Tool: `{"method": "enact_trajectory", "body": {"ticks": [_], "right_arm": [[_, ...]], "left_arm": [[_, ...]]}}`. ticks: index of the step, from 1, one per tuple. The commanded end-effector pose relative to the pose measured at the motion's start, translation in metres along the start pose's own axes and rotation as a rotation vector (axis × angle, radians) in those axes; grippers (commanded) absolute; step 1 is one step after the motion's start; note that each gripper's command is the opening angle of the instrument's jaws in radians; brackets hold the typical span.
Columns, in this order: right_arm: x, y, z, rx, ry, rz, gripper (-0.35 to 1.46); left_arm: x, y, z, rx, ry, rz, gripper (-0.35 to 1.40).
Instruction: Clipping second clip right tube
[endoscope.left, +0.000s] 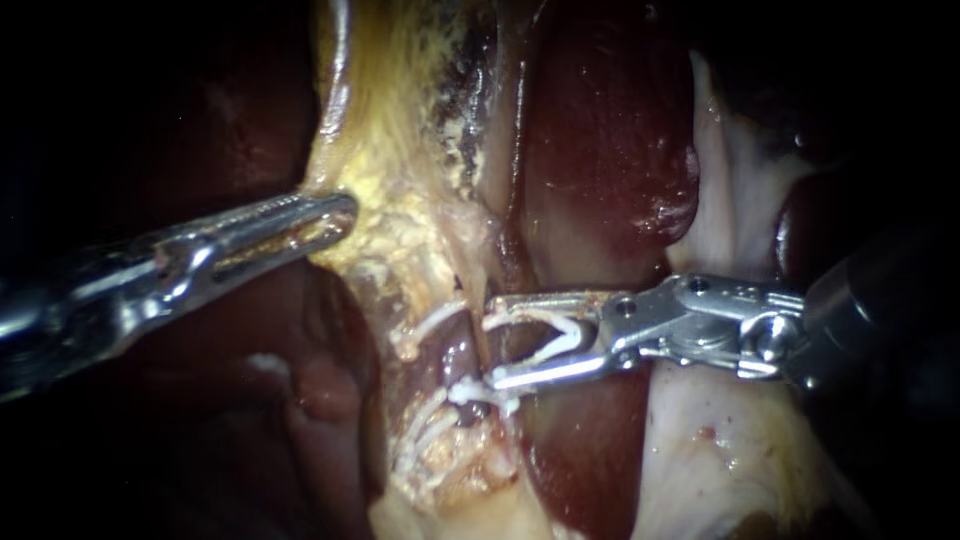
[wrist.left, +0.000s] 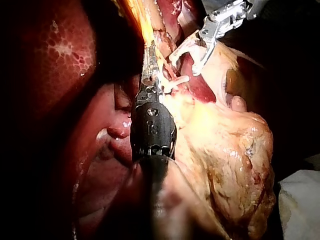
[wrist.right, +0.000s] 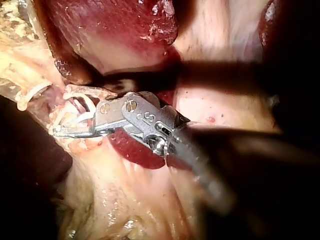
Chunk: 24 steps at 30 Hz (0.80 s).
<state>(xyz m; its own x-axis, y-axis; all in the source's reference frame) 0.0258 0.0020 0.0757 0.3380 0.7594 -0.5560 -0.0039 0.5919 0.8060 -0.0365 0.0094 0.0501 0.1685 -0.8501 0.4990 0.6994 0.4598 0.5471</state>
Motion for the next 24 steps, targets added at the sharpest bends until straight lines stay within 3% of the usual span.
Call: {"method": "enact_trajectory", "body": {"ticks": [1, 7, 14, 24], "right_arm": [[-0.0004, 0.0003, 0.0001, -0.004, -0.008, 0.005, 0.55], [-0.0012, 0.0014, 0.0008, -0.015, -0.019, 0.031, 0.54], [-0.001, 0.0019, 0.0026, -0.013, -0.023, 0.036, 0.53], [-0.001, 0.002, 0.0055, 0.008, -0.035, 0.038, 0.51]], "left_arm": [[-0.0002, -0.0002, -0.0003, -0.002, -0.004, 0.006, -0.35], [-0.0008, -0.0013, -0.0013, -0.004, -0.009, 0.012, -0.35], [-0.0011, -0.0012, -0.0017, -0.01, -0.012, 0.011, -0.35], [-0.0012, 0.0015, -0.0015, -0.043, -0.016, 0.009, -0.35]]}}
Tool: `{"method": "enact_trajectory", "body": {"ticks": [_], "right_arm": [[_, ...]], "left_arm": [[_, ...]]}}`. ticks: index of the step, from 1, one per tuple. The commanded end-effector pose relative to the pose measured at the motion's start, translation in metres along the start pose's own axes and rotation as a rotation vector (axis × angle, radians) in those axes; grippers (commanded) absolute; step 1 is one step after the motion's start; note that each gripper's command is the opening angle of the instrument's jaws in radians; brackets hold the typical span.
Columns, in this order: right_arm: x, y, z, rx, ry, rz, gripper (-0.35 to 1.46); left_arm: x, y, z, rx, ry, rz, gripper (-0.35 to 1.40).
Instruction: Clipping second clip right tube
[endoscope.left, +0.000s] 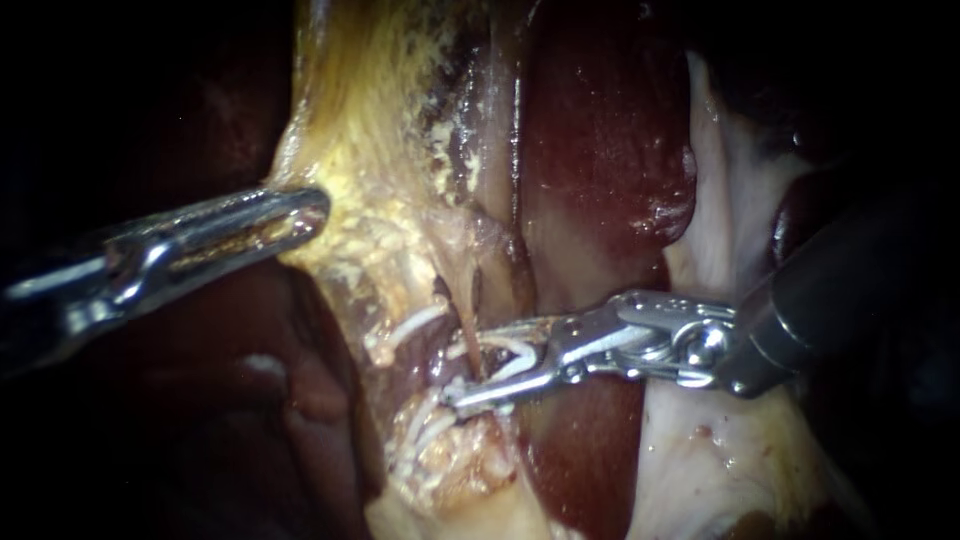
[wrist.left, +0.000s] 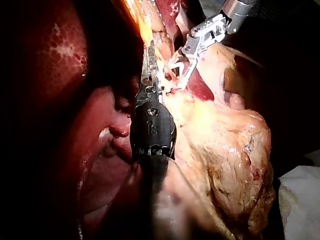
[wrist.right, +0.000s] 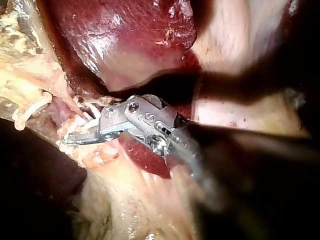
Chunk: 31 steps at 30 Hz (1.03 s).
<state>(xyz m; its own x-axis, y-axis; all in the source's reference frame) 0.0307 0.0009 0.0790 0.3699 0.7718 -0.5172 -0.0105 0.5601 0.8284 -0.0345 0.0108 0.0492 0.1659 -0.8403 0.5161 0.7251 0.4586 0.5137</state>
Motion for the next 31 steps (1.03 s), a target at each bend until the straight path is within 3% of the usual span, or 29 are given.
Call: {"method": "enact_trajectory", "body": {"ticks": [1, 7, 9, 12, 19, 31], "right_arm": [[0.0001, 0.0, 0.0001, 0.0, 0.0, 0.0, 0.49], [0.0001, 0.0, 0.0002, 0.01, -0.005, -0.001, 0.3], [0.0002, 0.0, 0.0001, 0.01, -0.005, -0.001, 0.1], [0.0004, 0.0, -0.0001, -0.006, 0.003, 0.013, -0.35], [0.0002, 0.0001, -0.0005, -0.02, 0.003, 0.067, -0.35], [0.0, 0.0003, -0.0004, -0.025, -0.001, 0.071, -0.35]], "left_arm": [[0.0001, 0.0001, 0.0002, -0.003, 0.0, -0.002, -0.35], [0.0001, 0.0001, 0.0001, -0.005, -0.001, -0.004, -0.35], [0.0001, 0.0001, 0.0001, -0.006, -0.001, -0.004, -0.35], [0.0001, 0.0001, 0.0001, -0.006, -0.001, -0.004, -0.35], [0.0002, 0.0001, 0.0001, -0.008, -0.001, -0.004, -0.35], [0.0002, 0.0001, 0.0002, -0.008, -0.001, -0.005, -0.35]]}}
